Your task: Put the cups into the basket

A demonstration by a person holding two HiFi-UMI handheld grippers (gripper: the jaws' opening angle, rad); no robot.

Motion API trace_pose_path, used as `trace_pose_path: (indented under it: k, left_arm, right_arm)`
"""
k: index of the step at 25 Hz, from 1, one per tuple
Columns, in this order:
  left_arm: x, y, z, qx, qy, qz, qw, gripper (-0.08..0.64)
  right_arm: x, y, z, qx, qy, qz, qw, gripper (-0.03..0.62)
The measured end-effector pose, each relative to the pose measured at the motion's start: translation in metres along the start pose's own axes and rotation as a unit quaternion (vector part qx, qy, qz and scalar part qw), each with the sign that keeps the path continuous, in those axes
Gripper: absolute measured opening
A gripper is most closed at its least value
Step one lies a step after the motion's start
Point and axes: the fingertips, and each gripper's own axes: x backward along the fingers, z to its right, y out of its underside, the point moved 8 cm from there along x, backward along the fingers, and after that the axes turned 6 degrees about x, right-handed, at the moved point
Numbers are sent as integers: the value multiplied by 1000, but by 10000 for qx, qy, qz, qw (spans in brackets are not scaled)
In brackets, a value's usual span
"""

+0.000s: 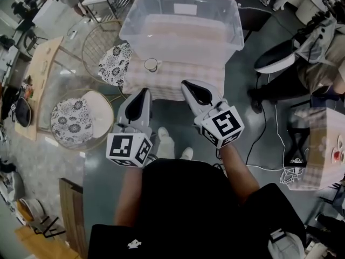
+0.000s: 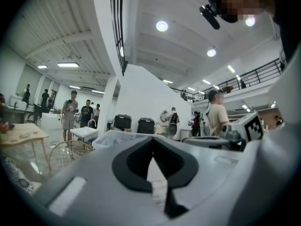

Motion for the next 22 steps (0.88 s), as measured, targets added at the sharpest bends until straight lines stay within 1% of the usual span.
trace_pose_path:
  k: [6,11,22]
  left_arm:
    - [-16,-2,-18,45,-5,-10,10000,5]
    - [-34,-5,-39,43,45,-99,9999,5]
    - [-76,-12,-97,155,73,-103,9998,5]
  right_arm:
    - [-22,1,8,29,0,-49,10000,2]
    - [-45,1,17,-13,57,-60,10000,2]
    - [-107,3,38,21,103,-167,9998,2]
